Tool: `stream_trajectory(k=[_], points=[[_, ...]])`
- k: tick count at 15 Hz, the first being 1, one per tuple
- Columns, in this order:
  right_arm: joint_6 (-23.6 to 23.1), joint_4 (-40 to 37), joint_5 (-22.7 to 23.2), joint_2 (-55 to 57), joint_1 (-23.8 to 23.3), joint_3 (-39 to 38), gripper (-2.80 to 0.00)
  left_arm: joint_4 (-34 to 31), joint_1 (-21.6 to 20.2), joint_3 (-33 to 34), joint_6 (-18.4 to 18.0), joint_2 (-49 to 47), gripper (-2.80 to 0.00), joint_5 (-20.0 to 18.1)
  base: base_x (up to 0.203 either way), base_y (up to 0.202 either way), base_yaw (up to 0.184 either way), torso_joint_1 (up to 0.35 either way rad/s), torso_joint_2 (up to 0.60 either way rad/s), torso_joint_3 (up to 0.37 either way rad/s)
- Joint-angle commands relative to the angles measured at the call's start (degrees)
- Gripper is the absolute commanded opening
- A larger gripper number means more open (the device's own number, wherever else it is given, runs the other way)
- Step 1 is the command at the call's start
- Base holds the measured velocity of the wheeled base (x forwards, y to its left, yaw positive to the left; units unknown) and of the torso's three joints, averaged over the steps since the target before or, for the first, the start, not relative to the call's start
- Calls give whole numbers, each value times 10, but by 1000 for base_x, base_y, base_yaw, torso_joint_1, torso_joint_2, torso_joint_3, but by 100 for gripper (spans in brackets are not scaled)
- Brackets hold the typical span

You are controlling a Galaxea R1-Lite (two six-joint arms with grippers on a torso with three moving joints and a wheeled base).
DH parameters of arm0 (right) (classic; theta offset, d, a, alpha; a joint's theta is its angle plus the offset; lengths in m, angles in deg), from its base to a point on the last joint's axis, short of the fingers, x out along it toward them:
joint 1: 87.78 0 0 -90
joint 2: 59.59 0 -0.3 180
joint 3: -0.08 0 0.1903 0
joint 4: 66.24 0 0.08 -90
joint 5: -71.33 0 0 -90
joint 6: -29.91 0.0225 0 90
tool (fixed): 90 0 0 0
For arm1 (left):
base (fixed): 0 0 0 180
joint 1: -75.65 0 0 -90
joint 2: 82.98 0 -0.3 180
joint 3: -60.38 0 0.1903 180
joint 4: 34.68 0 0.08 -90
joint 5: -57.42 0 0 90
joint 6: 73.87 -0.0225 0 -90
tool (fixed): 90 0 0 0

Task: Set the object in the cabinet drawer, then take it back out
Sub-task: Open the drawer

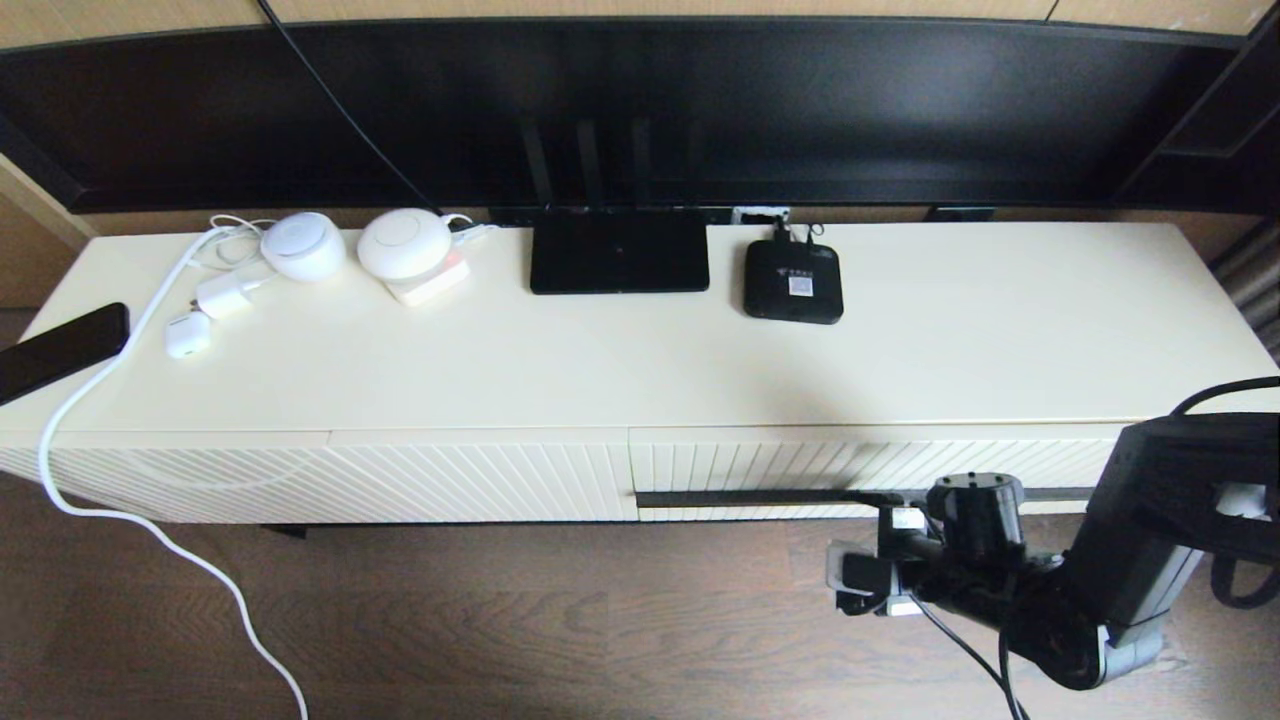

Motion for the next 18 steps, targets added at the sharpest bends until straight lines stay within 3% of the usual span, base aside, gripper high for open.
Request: stream_trajectory(k=[1,8,14,18], points=[[-4,1,2,-6,0,-18,0,0,0,0,0,-1,-280,0,0,0,0,0,0,0],[-7,12,3,-57,6,-125,0,1,0,0,0,0,-280,0,0,0,0,0,0,0],[-7,6,3,-166,17,-214,0,0,0,0,0,-1,-280,0,0,0,0,0,0,0],[-5,-37,2,-287,15,-232,0,0,0,0,0,-1,-280,0,0,0,0,0,0,0]])
